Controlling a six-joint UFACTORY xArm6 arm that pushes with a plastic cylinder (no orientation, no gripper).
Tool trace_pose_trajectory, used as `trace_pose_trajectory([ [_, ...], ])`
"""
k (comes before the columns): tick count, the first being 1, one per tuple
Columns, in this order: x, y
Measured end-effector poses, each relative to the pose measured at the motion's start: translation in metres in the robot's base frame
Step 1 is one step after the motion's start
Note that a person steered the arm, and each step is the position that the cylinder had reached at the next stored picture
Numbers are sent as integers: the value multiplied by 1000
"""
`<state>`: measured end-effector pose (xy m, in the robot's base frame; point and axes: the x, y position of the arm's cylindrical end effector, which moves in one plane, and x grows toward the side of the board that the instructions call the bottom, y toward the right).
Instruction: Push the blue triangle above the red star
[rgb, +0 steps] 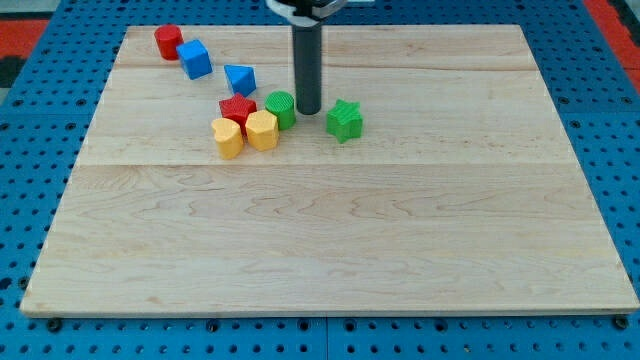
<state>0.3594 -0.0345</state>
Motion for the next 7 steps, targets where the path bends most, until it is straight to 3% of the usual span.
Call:
trace_pose_trajectory([
  [2, 24, -115],
  [3, -7, -98],
  [4, -27, -21],
  [5, -32, 7],
  [6, -66, -40],
  [7, -67, -58],
])
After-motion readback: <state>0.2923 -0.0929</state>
